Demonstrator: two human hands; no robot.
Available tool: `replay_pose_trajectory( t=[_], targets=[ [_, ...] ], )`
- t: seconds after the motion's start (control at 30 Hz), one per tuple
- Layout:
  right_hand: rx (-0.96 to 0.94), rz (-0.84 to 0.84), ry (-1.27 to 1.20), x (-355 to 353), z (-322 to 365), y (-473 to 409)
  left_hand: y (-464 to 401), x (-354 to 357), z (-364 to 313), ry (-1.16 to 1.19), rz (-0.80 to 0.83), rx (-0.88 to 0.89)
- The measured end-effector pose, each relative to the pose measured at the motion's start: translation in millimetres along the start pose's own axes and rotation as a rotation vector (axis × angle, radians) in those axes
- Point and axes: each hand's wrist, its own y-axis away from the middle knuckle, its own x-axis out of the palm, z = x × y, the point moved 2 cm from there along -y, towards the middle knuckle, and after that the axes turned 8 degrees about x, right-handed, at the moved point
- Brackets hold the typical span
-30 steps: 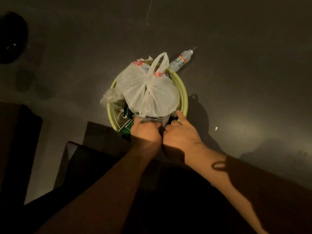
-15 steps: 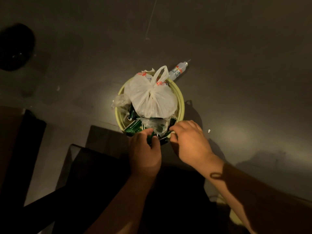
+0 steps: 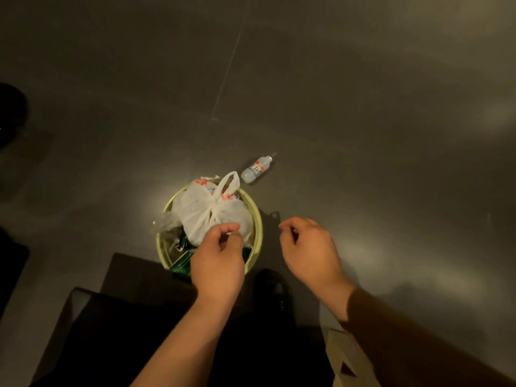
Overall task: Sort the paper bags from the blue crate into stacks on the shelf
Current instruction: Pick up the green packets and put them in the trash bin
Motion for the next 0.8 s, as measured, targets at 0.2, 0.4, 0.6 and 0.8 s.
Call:
replay_pose_trajectory(
  t=[0.2,0.4,0.6,0.8],
  targets=[
    [-0.023,0.112,0.097,33,-20,-113,-76,54,-34,-0.059,0.051,0.093],
    [-0.036,0.222,0.271,82,-37,-195,-165,82,-55,-0.152,0.111,0.158],
    [-0.062,0.291,0.347,155,-47,-267,-226,83,-40,-0.294,0.163,0.201],
    [-0.251,0.261,0.641,212,-25,-337,-251,75,-12,-0.391,0.209,0.172]
  ],
)
